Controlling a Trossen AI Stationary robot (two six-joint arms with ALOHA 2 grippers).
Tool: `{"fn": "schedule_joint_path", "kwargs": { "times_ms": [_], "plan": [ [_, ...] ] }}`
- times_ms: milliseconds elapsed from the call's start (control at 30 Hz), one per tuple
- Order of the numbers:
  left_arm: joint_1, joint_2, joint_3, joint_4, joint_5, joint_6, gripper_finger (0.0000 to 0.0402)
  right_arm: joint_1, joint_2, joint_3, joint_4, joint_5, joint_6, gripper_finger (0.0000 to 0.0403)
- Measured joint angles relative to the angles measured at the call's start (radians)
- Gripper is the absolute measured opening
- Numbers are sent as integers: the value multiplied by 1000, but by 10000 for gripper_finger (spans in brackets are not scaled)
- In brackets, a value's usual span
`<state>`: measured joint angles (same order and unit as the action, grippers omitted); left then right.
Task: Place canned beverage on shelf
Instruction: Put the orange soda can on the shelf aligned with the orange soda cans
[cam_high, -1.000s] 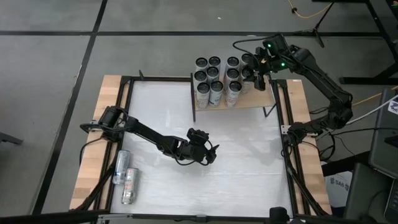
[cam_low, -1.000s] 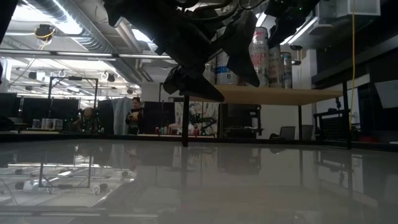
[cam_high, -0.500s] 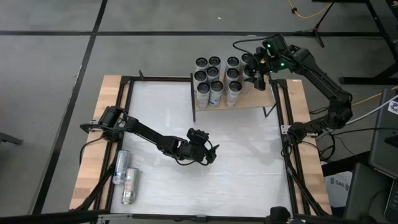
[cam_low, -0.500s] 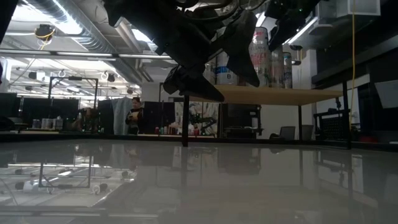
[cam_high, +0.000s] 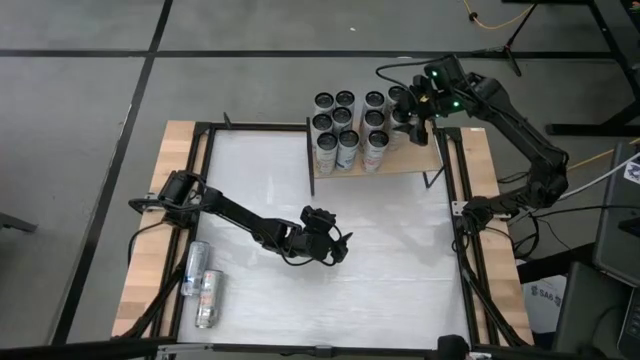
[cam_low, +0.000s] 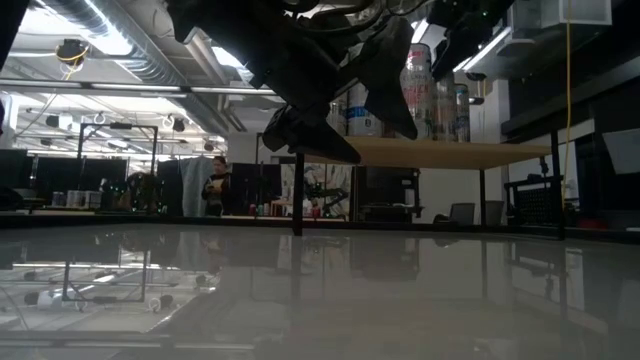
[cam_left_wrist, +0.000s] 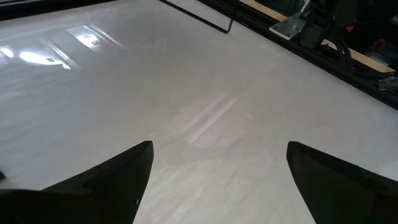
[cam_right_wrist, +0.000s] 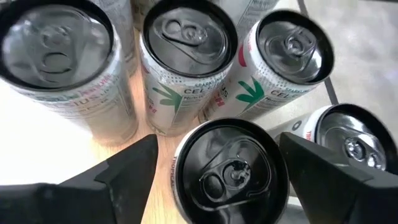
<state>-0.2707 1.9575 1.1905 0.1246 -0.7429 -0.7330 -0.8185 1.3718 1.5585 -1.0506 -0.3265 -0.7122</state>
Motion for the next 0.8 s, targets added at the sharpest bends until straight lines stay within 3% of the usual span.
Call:
{"fn": "schedule_joint_path", "kwargs": {
  "times_ms": [267, 433, 667, 800],
  "plan": [
    [0, -6, 0, -2, 58, 8, 365, 0, -84, 0, 3, -7, 13, 324],
    [0, -60, 0, -36, 113, 10, 365, 1, -159, 0, 3, -16, 115, 324],
    [0, -201, 0, -187, 159, 4, 365, 32, -235, 0, 2, -222, 226, 324],
    [-4, -292, 0, -325, 204, -60, 365, 132, -254, 0, 2, -240, 279, 324]
  ]
}}
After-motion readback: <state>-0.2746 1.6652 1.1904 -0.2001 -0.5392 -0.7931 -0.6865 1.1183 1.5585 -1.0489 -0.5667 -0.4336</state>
